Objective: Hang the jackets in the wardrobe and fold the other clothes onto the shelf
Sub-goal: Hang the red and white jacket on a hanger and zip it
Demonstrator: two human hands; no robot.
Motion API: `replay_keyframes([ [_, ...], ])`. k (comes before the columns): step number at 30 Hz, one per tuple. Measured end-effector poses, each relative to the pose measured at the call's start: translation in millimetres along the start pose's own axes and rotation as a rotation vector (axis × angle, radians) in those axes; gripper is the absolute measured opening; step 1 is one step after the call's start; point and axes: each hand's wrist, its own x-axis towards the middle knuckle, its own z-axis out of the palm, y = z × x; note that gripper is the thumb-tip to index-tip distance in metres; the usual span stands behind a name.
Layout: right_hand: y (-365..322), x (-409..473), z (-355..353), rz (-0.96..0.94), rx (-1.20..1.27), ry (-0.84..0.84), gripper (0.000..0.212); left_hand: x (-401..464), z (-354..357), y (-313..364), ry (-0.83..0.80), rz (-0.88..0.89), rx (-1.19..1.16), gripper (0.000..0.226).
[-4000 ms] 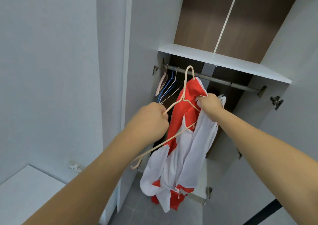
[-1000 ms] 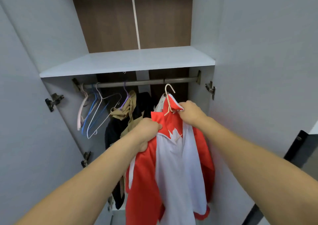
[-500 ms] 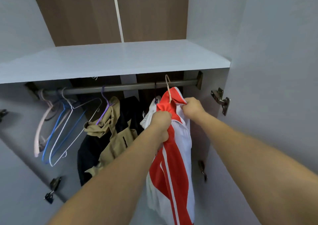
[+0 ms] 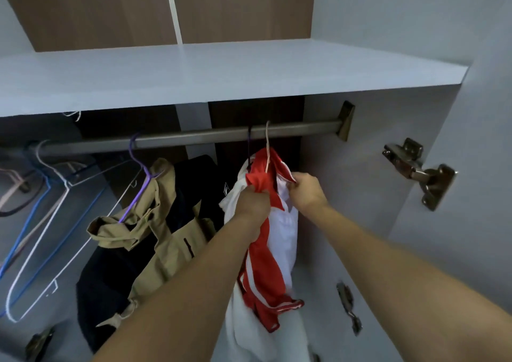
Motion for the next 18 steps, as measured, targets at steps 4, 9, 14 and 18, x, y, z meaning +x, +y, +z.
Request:
replay_keyframes([
  [4, 21.4, 2.6, 27.1, 0.038, 0.003, 0.036, 0.025, 8.6, -12.9, -19.5, 0.007, 0.092, 0.145, 0.032],
  [9, 41.1, 2.7, 59.1, 0.018, 0.042, 0.084, 0.023, -1.2, -14.6, -39.3, 0.175, 0.319, 0.271, 0.048],
  [14, 94.2, -11.7, 96.9, -0.063, 0.12, 0.17, 0.027, -17.5, 3.4, -89.1, 0.564, 0.782, 0.852, 0.06],
  [18, 142.5, -15.9, 123.7, -0.138, 0.155, 0.184, 0.018, -16.5, 24.3, -152.6, 0.717, 1.045, 1.049, 0.067],
])
